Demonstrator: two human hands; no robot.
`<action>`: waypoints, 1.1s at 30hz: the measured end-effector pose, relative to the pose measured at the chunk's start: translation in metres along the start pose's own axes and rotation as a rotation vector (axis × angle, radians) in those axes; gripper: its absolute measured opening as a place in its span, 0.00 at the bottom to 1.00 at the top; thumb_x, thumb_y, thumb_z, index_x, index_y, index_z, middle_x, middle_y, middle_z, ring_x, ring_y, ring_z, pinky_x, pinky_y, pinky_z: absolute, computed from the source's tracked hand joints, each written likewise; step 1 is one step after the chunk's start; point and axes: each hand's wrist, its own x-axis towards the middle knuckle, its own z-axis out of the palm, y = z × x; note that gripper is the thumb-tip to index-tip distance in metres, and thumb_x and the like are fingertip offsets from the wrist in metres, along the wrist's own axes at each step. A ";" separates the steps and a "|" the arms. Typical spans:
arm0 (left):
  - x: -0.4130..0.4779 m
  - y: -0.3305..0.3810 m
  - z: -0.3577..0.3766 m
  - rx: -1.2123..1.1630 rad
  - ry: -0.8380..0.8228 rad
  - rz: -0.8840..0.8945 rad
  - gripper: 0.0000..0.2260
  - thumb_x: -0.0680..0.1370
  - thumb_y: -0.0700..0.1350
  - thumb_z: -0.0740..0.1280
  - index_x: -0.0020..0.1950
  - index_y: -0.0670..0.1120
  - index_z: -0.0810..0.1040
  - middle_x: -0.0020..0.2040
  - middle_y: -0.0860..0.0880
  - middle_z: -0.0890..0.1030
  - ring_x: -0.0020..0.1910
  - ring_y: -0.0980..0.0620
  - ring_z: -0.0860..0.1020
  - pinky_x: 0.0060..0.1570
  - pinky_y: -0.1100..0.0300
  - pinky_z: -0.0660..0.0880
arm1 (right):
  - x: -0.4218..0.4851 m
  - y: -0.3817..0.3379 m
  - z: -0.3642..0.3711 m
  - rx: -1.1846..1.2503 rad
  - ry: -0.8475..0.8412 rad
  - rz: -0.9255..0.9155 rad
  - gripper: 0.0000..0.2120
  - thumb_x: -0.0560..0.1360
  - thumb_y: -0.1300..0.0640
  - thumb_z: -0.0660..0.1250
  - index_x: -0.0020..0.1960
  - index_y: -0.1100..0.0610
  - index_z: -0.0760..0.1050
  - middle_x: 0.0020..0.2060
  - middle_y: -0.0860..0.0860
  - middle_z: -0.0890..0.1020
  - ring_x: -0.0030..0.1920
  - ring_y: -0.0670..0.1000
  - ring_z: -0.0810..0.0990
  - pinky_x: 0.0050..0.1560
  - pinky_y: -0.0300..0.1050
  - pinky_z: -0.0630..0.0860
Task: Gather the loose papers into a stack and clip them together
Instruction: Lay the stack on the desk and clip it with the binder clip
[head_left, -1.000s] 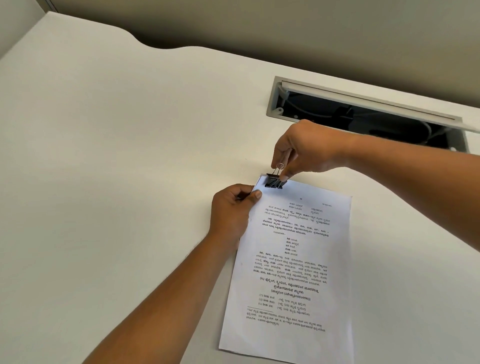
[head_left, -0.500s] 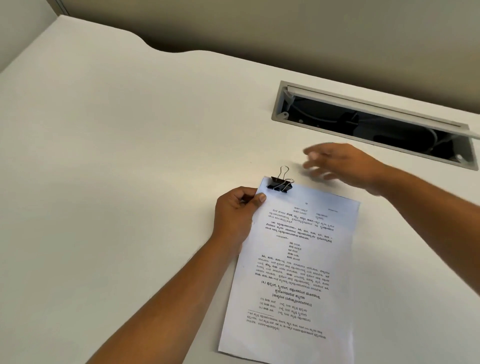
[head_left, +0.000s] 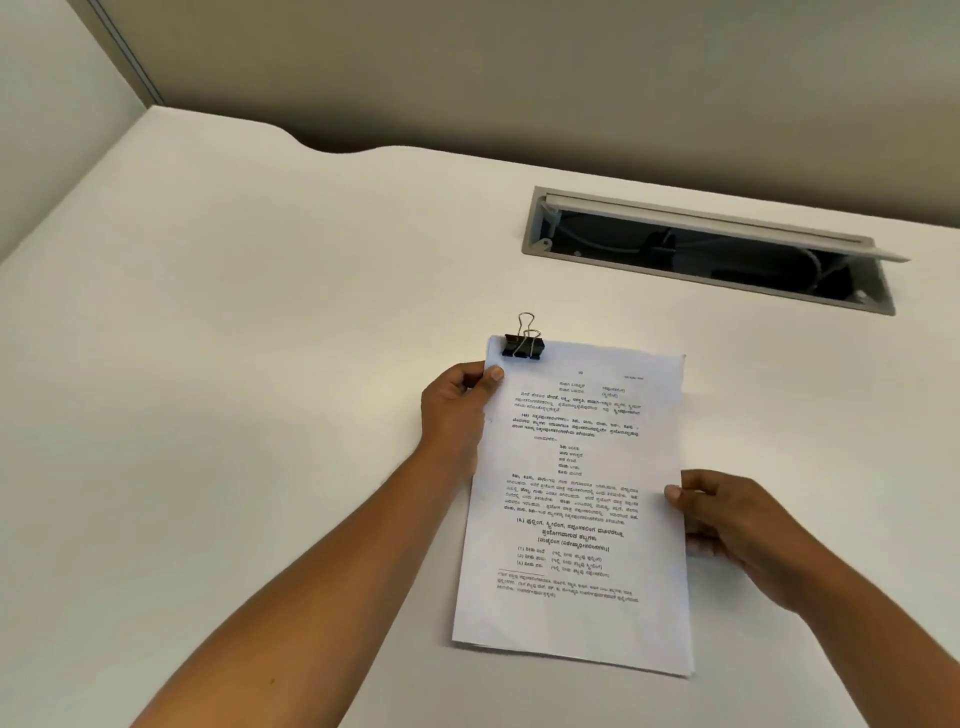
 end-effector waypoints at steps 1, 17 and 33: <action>-0.002 0.000 -0.001 0.020 0.006 0.014 0.04 0.77 0.37 0.72 0.44 0.45 0.83 0.45 0.42 0.82 0.46 0.45 0.79 0.60 0.40 0.78 | -0.005 0.006 0.007 -0.020 0.038 -0.006 0.05 0.77 0.61 0.68 0.47 0.64 0.79 0.39 0.54 0.87 0.39 0.52 0.86 0.45 0.48 0.81; -0.105 -0.035 -0.070 0.478 -0.158 -0.130 0.07 0.82 0.38 0.64 0.54 0.41 0.82 0.50 0.41 0.87 0.45 0.45 0.85 0.45 0.53 0.83 | -0.033 0.038 0.032 0.070 0.461 0.007 0.06 0.72 0.56 0.72 0.41 0.60 0.82 0.39 0.56 0.86 0.38 0.56 0.82 0.46 0.55 0.82; -0.128 -0.039 -0.083 0.558 -0.224 -0.239 0.06 0.81 0.34 0.65 0.53 0.37 0.82 0.51 0.39 0.87 0.45 0.46 0.86 0.44 0.54 0.84 | -0.076 0.077 0.033 0.096 0.318 0.037 0.05 0.74 0.68 0.69 0.43 0.62 0.83 0.42 0.64 0.86 0.38 0.57 0.82 0.47 0.52 0.81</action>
